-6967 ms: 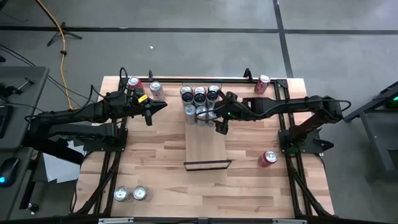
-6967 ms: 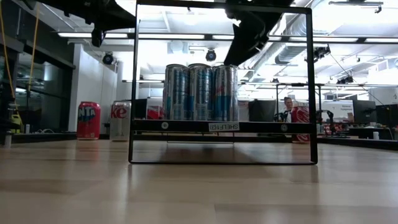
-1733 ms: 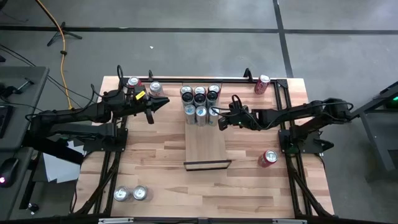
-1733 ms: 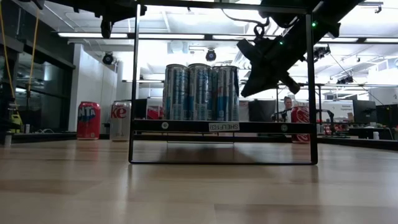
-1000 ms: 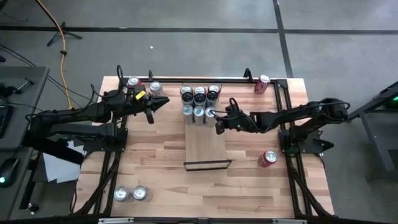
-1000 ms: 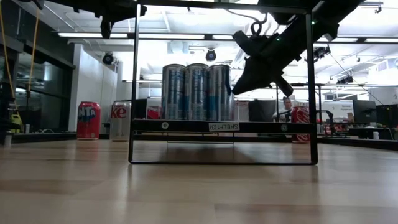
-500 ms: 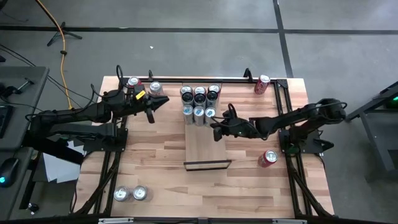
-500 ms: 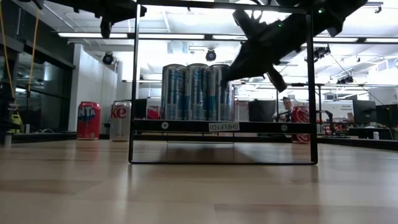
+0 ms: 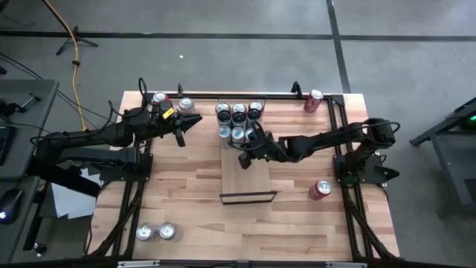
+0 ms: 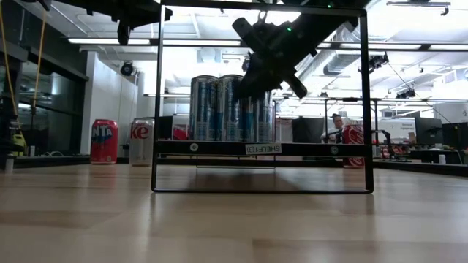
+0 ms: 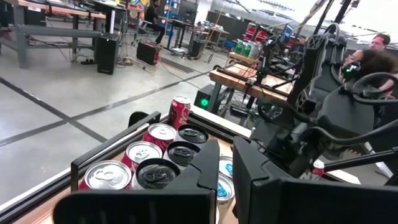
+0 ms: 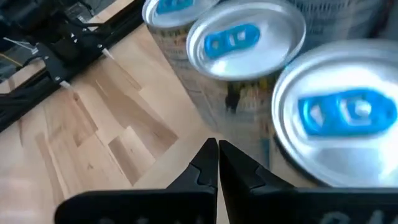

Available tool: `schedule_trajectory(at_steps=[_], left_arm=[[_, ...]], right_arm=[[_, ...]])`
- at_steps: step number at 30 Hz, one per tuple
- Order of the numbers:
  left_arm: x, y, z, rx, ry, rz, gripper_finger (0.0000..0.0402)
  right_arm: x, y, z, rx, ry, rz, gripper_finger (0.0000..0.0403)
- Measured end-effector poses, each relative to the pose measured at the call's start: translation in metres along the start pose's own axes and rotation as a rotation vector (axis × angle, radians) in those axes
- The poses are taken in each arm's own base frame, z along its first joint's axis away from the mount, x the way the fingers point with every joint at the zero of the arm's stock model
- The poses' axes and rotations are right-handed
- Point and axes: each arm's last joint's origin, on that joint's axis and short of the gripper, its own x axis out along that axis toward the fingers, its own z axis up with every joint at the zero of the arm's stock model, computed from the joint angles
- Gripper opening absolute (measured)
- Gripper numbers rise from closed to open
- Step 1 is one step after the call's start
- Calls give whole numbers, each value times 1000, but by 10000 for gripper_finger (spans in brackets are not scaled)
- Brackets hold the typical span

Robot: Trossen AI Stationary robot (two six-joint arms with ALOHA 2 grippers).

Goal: Place canned beverage on shelf
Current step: Put the silver soda can on the shelf

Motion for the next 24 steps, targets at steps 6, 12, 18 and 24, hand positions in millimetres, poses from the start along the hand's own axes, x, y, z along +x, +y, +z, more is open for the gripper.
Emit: schedule_trajectory(at_steps=[6, 12, 18, 24], left_arm=[[0, 0, 0, 0, 1, 0, 0], [0, 0, 0, 0, 1, 0, 0], [0, -1, 0, -3, 10, -38, 0], [-8, -12, 0, -59, 54, -251, 0]], right_arm=[[3, -8, 8, -4, -9, -23, 0], [5, -12, 11, -47, -11, -33, 0], [3, -9, 10, -59, 30, 29, 0], [-35, 1, 19, -159, 80, 187, 0]])
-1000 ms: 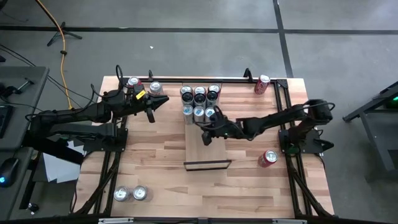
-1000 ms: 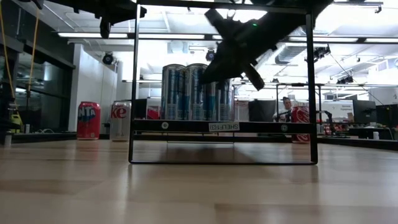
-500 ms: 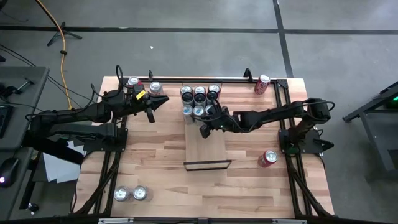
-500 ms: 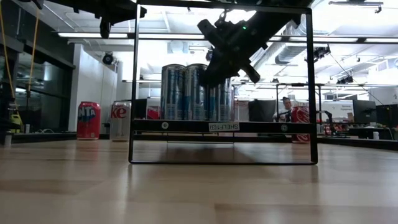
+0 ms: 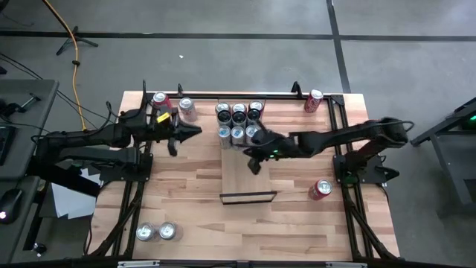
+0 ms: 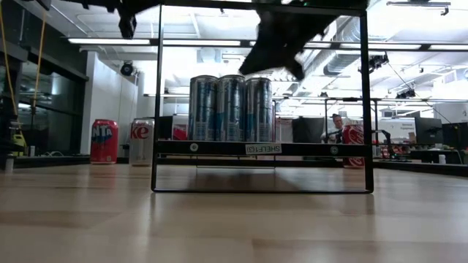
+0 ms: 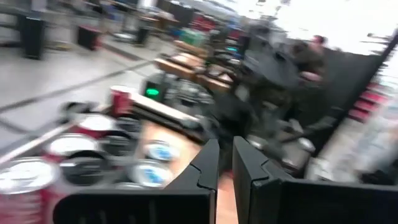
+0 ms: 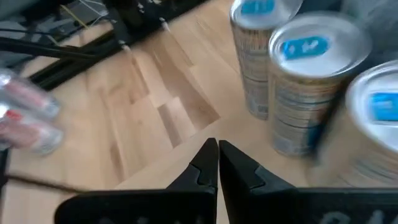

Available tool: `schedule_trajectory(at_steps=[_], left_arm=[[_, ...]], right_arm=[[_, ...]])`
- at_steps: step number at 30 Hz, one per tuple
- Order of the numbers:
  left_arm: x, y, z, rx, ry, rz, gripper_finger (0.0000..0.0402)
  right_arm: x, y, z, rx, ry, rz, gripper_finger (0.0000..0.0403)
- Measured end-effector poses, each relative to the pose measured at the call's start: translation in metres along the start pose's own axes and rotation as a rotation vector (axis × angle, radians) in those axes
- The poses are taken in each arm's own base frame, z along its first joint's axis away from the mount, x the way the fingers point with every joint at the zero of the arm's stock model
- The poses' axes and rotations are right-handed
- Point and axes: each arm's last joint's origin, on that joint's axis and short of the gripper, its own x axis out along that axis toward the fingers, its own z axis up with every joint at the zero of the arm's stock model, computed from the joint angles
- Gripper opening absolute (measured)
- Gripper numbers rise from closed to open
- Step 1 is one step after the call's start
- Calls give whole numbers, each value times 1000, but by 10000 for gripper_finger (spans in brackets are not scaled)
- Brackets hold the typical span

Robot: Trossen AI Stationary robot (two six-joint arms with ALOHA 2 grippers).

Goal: Place canned beverage on shelf
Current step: Put the silver soda can on the shelf

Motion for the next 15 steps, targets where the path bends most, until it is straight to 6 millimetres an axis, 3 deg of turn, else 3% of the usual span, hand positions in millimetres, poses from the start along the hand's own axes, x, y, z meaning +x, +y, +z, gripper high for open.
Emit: schedule_trajectory(at_steps=[3, 9, 15], left_arm=[[-1, -12, -4, 9, 17, -59, 0], [-1, -31, -13, 98, 14, 7, 0], [-4, -36, -13, 119, -38, 109, 0]], right_arm=[[-37, 5, 7, -42, -14, 7, 0], [-110, 5, 15, -68, -122, -25, 0], [-152, 0, 24, -60, -238, 21, 0]])
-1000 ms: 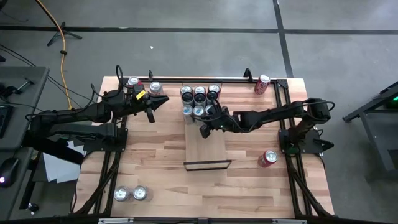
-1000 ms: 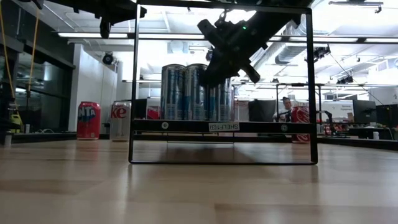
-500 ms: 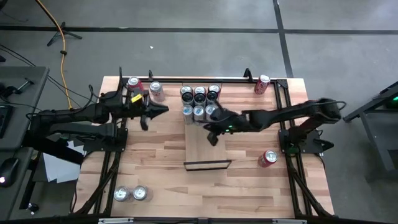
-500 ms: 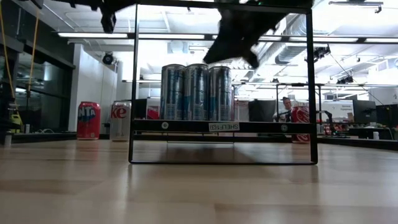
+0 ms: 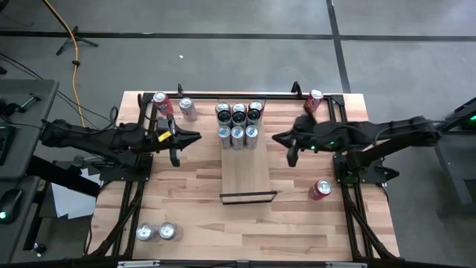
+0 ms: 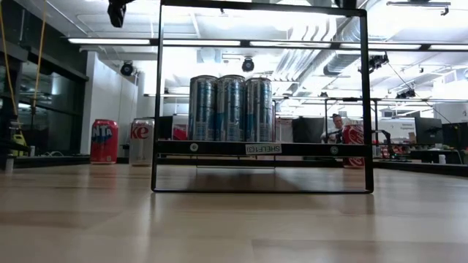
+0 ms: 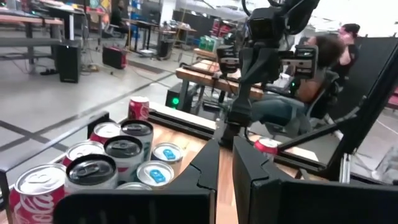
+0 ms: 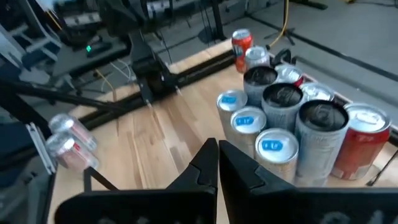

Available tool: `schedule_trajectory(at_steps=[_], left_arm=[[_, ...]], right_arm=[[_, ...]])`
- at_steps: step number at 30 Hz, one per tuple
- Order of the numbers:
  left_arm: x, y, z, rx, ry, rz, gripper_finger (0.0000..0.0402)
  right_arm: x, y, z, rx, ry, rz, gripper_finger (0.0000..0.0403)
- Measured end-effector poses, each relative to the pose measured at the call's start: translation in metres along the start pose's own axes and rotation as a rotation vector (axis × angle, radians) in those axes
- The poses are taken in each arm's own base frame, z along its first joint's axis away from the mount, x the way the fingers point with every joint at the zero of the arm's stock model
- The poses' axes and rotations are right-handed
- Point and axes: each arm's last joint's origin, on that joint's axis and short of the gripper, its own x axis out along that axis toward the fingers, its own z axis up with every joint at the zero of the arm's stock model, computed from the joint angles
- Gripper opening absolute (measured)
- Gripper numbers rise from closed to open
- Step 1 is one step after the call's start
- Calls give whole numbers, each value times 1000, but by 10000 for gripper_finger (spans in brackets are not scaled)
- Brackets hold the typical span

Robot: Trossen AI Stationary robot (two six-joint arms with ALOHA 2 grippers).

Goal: Place canned beverage on shelf
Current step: Put the silver soda can on the shelf

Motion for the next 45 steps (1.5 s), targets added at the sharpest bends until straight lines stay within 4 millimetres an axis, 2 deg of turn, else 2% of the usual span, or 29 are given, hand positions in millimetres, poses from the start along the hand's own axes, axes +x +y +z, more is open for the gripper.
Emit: schedule_trajectory(at_steps=[5, 17, 21, 25, 30, 34, 36, 40, 45], left_arm=[[0, 0, 2, -6, -18, 2, 0], [0, 1, 3, -33, -30, 37, 3], [4, 10, 12, -69, -21, 148, 35], [11, 23, 32, 0, 41, 281, 101], [21, 53, 60, 78, 197, 505, 212], [33, 90, 70, 102, 366, 707, 292], [39, 109, 71, 78, 457, 755, 323], [53, 149, 67, -19, 611, 800, 360], [66, 183, 46, -130, 782, 901, 369]], right_arm=[[-9, -2, 4, 11, -28, 10, 0], [-9, -2, 4, 3, -21, 21, 0], [-9, -2, 4, 13, -21, 23, 0], [-9, -2, 4, 38, -11, 42, 0], [-9, -1, 3, 64, -6, 50, 0], [-9, -2, 3, 83, -1, 47, 0], [-9, -2, 3, 83, 0, 47, 0], [-9, -2, 3, 83, 0, 47, 0], [-9, -2, 3, 84, 0, 47, 0]])
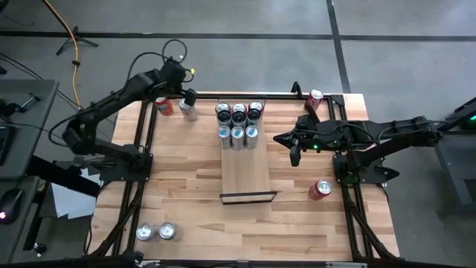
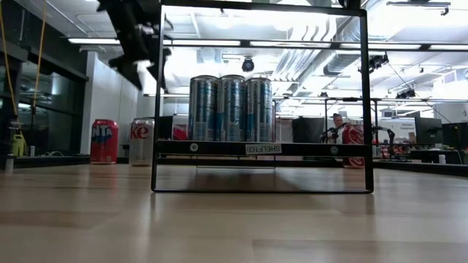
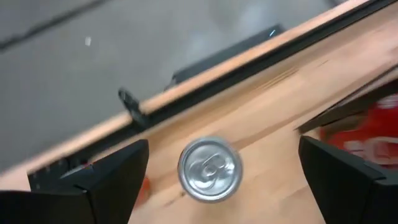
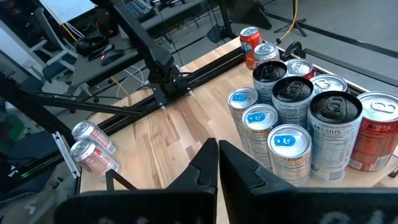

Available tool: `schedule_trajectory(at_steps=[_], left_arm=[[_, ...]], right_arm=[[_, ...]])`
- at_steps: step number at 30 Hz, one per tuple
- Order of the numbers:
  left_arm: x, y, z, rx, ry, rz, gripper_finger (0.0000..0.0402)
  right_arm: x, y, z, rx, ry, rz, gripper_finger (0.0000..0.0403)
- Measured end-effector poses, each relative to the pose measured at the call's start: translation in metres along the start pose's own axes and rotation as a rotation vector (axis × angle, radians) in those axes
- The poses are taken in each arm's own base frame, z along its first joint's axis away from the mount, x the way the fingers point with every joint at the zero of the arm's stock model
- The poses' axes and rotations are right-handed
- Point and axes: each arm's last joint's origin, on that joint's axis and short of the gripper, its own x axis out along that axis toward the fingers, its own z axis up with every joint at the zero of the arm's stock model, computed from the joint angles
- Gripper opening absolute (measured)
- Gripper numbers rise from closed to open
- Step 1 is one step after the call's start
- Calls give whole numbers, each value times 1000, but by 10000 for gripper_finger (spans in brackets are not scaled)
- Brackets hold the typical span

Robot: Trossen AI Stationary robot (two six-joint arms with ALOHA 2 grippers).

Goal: Place canned beverage on shelf
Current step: Put the silver soda can on the shelf

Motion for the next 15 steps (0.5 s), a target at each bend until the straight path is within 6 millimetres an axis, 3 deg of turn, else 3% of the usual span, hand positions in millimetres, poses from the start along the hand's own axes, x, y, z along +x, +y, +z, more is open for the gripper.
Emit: schedule_trajectory(at_steps=[15], left_arm=[[68, -11, -6, -125, 243, 47, 368]], right_arm=[[0, 0, 0, 0, 0, -1, 0]])
